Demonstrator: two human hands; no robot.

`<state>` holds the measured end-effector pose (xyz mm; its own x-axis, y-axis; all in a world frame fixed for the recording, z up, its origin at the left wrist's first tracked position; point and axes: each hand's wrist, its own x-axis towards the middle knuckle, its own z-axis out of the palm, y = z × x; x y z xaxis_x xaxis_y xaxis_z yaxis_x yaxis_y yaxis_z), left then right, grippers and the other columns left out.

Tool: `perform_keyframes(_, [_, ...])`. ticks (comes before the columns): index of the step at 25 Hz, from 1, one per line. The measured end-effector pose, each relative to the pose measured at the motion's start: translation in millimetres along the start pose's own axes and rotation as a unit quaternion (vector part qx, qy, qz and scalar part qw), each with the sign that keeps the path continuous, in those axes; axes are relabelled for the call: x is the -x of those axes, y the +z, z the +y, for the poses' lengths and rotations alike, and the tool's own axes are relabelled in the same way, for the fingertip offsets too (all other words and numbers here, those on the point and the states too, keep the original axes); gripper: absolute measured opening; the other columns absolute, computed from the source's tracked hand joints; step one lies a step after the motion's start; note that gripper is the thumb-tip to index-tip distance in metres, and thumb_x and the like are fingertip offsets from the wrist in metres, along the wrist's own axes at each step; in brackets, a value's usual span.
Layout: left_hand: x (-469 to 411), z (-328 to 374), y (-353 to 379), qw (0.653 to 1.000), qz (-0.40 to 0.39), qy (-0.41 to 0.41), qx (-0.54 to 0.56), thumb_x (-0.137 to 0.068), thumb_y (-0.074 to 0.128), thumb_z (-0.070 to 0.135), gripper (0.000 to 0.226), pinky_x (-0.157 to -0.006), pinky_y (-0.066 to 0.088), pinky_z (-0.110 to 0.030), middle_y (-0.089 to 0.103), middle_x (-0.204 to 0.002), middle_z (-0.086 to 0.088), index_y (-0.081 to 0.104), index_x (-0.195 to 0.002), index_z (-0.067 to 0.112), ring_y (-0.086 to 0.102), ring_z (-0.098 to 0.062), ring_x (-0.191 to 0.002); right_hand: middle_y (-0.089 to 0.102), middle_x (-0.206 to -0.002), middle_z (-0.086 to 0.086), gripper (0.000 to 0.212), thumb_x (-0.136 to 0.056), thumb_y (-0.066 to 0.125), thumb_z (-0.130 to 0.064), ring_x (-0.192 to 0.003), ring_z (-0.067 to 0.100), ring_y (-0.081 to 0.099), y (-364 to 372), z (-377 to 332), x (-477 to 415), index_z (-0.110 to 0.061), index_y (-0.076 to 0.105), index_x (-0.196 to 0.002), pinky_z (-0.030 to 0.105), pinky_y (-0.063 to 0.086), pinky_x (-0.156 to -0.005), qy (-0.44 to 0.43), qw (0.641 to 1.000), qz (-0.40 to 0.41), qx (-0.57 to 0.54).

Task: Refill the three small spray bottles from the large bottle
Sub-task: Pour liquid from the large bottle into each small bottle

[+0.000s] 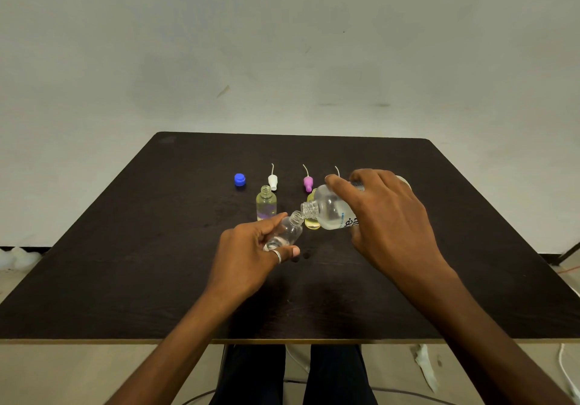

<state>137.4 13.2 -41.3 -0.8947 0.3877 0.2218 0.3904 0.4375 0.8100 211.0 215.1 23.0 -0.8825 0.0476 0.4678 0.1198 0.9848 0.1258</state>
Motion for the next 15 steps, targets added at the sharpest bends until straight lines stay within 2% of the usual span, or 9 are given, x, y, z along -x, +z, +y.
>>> perform_keyframes(2, [0.0, -0.7, 0.3, 1.0, 0.001, 0.001, 0.002, -0.068, 0.088, 0.033, 0.071, -0.089, 0.047, -0.01, 0.071, -0.121, 0.011, 0.06, -0.133, 0.034, 0.065, 0.007, -0.102, 0.059, -0.126, 0.008, 0.085, -0.063, 0.087, -0.019, -0.117, 0.031, 0.053, -0.2, -0.1, 0.3, -0.031, 0.046, -0.137, 0.045, 0.052, -0.087, -0.001, 1.0, 0.0, 0.003])
perform_keyframes(11, [0.4, -0.6, 0.9, 1.0, 0.005, 0.0, 0.011, -0.068, 0.089, 0.031, 0.07, -0.089, 0.05, -0.013, 0.072, -0.116, 0.013, 0.061, -0.132, 0.035, 0.066, 0.008, -0.098, 0.059, -0.126, 0.007, 0.086, -0.063, 0.087, -0.019, -0.117, 0.03, 0.053, -0.5, -0.1, 0.6, -0.031, 0.046, -0.137, 0.044, 0.051, -0.086, 0.0, 1.0, 0.0, 0.008])
perform_keyframes(15, [1.3, 0.7, 0.0, 1.0, 0.005, 0.007, 0.018, -0.069, 0.089, 0.03, 0.068, -0.094, 0.052, -0.018, 0.072, -0.115, 0.015, 0.062, -0.13, 0.036, 0.066, 0.009, -0.098, 0.06, -0.124, 0.006, 0.084, -0.063, 0.086, -0.017, -0.115, 0.03, 0.054, -0.4, -0.1, 1.2, -0.031, 0.047, -0.136, 0.043, 0.051, -0.085, 0.001, 1.0, 0.009, 0.013])
